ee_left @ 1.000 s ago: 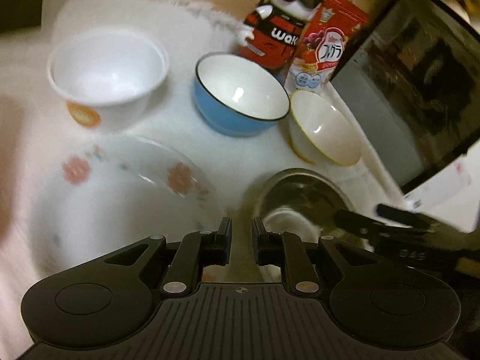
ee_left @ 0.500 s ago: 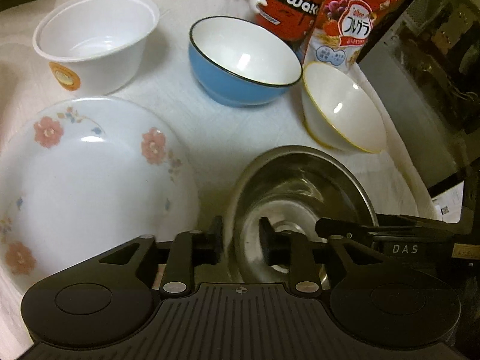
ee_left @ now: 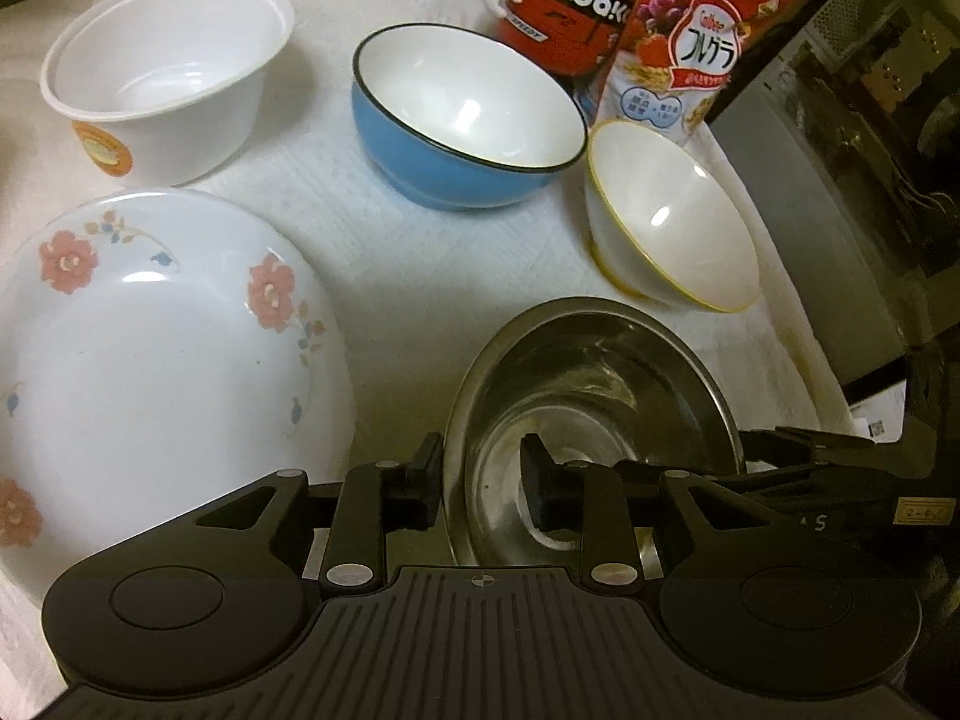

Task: Organize plates and bowls

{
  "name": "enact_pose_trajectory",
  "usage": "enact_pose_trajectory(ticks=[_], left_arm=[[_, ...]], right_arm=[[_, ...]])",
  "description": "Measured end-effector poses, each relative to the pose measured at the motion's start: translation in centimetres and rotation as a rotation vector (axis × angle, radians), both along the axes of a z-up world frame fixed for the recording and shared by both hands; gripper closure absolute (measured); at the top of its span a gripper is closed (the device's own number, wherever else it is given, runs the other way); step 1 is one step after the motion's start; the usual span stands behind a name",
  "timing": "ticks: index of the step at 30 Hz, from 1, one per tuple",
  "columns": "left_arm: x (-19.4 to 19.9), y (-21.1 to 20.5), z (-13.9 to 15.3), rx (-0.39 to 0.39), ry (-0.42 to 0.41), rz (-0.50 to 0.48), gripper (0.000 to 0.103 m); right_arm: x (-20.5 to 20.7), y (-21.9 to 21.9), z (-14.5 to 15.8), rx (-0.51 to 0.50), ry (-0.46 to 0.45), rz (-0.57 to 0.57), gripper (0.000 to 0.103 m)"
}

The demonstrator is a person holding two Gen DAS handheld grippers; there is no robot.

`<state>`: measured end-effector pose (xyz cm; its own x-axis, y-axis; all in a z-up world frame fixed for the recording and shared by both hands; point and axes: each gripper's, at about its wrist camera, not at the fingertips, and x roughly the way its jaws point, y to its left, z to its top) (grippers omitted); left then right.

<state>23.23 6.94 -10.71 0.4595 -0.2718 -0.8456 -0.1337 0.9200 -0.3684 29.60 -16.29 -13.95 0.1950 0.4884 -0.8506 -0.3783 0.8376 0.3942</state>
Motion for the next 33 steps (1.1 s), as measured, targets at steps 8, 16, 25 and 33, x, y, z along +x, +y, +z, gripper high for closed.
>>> enact_pose_trajectory(ticks=[8,16,25,33], left_arm=[[0.6,-0.2,-0.3,0.015,0.005,-0.009,0.075],[0.8,-1.1,-0.5,0.069,0.008,-0.015,0.078],[-1.3,0.4,3.4,0.061,-0.079,0.007,0.078],[-3.5,6.7,6.1,0.043,-0.162,0.165,0.078]], right_arm=[[-1.2,0.3,2.3,-0.027,-0.210,0.000,0.043],[-0.2,1.0,1.1,-0.044,-0.132,-0.041,0.055],[-3.0,1.9,4.1,-0.074,-0.159,-0.072,0.055],[-3.6,6.9,9.1,-0.022,-0.272,0.014,0.055]])
